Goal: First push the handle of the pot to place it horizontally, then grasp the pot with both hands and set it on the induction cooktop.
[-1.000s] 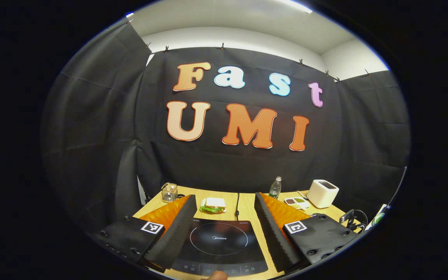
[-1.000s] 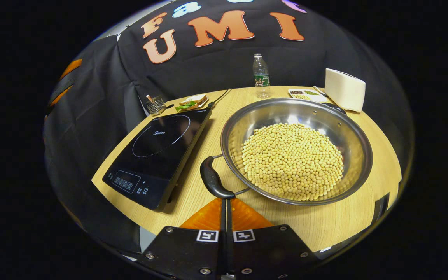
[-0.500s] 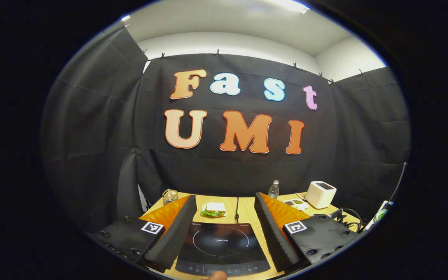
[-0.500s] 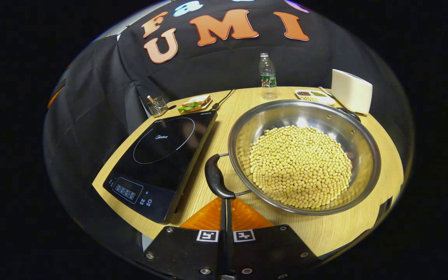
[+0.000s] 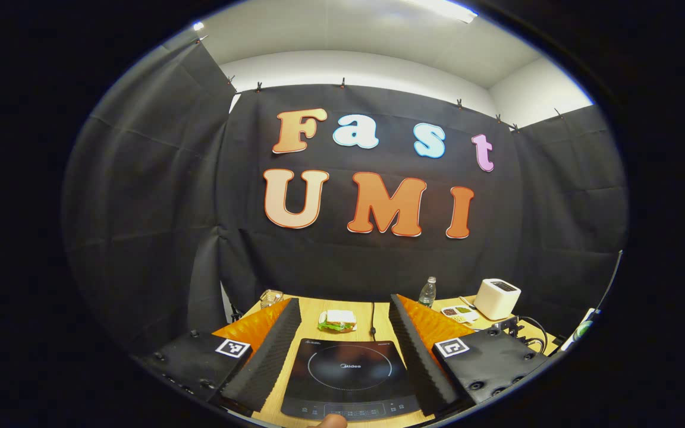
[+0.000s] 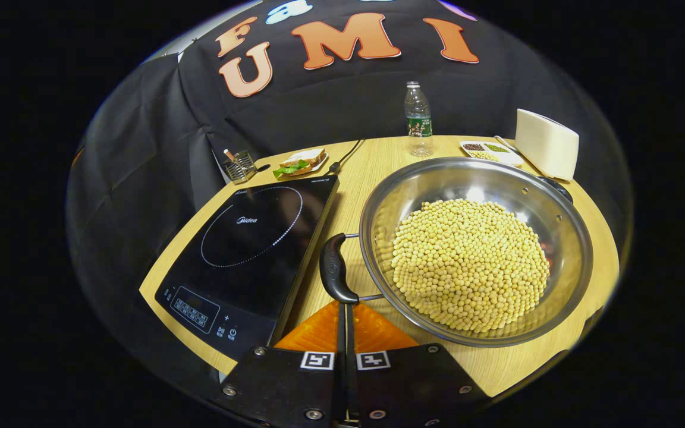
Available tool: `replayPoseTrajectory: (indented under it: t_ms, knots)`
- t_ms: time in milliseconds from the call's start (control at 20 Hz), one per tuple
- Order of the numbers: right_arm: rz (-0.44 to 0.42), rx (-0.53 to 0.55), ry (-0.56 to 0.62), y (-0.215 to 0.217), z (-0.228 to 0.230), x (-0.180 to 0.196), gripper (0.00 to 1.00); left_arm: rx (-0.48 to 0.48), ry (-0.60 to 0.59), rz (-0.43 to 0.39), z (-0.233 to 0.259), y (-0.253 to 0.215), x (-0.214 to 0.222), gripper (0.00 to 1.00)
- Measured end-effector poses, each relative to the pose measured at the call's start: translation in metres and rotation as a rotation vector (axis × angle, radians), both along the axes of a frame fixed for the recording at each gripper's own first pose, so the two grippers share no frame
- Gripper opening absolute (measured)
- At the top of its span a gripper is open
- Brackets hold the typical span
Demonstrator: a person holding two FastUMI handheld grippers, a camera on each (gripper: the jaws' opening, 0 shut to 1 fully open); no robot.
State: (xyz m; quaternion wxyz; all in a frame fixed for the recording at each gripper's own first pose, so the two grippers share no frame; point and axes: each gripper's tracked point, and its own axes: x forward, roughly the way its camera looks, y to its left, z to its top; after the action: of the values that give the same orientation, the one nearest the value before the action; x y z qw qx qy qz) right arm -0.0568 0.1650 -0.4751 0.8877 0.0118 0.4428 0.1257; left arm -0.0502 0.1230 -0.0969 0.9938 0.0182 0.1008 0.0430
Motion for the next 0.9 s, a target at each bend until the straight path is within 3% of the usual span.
replayPoseTrajectory:
  t_ms: [900]
  knots:
    - [-0.066, 0.051, 0.006, 0.024, -0.01, 0.041, 0.0, -0.037, 0.021, 0.065, -0.021, 0.04, 0.005, 0.98]
